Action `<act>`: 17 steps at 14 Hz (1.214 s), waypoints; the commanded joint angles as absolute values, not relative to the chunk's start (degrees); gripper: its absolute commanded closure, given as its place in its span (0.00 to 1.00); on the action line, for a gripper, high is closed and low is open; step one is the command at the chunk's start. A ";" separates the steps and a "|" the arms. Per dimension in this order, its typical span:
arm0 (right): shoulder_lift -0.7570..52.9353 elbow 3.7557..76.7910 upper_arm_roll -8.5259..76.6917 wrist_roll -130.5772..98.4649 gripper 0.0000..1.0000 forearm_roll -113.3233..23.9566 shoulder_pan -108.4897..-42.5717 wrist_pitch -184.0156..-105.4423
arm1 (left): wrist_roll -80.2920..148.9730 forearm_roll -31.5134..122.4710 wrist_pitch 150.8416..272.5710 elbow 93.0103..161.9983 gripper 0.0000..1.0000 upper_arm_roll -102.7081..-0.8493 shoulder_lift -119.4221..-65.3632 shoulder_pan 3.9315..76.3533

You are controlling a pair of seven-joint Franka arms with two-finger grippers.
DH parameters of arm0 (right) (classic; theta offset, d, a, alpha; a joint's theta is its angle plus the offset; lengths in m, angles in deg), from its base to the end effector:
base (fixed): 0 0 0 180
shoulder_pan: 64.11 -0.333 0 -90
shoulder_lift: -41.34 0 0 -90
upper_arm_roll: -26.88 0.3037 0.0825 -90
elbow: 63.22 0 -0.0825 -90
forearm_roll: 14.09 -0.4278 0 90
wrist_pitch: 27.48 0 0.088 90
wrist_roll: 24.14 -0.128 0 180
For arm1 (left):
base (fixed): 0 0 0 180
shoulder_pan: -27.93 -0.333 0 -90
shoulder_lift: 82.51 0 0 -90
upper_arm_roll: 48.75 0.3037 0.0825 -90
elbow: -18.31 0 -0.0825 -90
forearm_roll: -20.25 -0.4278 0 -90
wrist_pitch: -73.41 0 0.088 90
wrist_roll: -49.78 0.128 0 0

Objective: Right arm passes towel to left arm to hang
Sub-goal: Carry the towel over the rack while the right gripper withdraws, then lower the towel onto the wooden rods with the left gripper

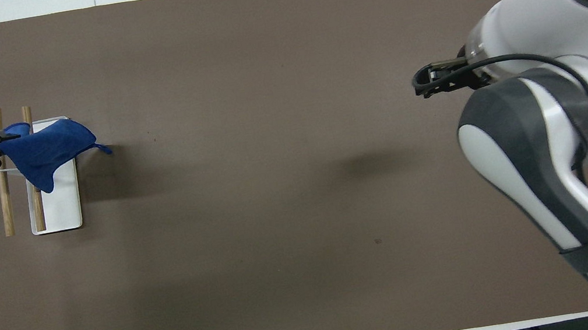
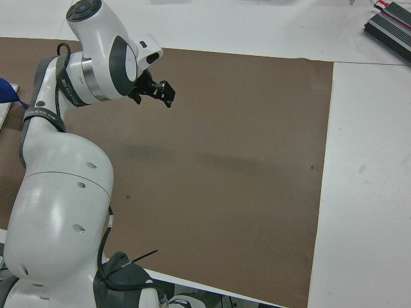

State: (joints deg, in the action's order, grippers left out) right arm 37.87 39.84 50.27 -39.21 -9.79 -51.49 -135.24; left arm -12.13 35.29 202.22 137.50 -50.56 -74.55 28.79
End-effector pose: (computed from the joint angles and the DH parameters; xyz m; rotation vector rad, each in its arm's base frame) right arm 0.6155 0.1061 0.4656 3.0994 -0.0838 0.0569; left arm 0.5902 -0.0395 0.4731 2.3226 1.5333 0.1950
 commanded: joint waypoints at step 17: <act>40.64 31.27 24.51 -15.27 0.00 -10.05 -61.29 -124.61 | 15.15 35.81 207.27 132.56 1.00 -50.25 -79.78 18.79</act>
State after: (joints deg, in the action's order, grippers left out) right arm 40.91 32.03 25.70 -18.21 -9.83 -60.88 -126.31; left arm 13.60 35.28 206.61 132.54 -50.16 -79.23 19.56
